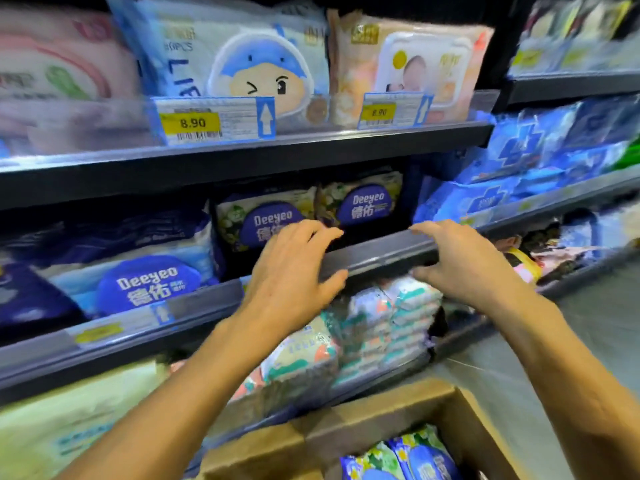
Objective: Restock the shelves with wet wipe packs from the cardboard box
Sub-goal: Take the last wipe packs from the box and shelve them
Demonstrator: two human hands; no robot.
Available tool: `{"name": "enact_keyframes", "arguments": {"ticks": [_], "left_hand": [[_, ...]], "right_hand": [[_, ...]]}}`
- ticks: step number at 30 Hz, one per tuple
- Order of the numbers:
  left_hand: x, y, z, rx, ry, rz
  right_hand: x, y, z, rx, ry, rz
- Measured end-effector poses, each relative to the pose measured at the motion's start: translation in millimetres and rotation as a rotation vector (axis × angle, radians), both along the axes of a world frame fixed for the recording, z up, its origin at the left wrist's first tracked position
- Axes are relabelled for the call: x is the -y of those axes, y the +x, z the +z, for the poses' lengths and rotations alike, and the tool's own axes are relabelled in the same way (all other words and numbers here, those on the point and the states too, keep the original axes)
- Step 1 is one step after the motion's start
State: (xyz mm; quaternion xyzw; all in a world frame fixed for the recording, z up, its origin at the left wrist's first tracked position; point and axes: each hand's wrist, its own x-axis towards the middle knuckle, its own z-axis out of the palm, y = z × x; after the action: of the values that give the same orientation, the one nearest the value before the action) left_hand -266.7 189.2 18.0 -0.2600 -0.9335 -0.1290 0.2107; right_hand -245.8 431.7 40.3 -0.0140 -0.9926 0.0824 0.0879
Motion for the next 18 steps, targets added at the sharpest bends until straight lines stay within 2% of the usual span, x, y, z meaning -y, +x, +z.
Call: {"name": "enact_keyframes", "arguments": {"ticks": [7, 12, 14, 18], "left_hand": [[-2.2, 53.6, -32.6, 0.054, -0.029, 0.052], [-22.9, 95.3, -84.4, 0.151, -0.015, -0.09], [-26.8, 112.7, -109.7, 0.22, -0.044, -0.138], [-35.0, 125.9, -141.0, 0.382, -0.158, -0.131]], "right_hand": [[-3.4, 33.6, -29.5, 0.238, 0.13, 0.018], [-4.9, 47.1, -71.9, 0.454, 0.124, 0.071], [-2.0, 56.9, -86.6, 0.578, 0.121, 0.086], [7.0, 77.0, -133.2, 0.739, 0.262, 0.178]]}}
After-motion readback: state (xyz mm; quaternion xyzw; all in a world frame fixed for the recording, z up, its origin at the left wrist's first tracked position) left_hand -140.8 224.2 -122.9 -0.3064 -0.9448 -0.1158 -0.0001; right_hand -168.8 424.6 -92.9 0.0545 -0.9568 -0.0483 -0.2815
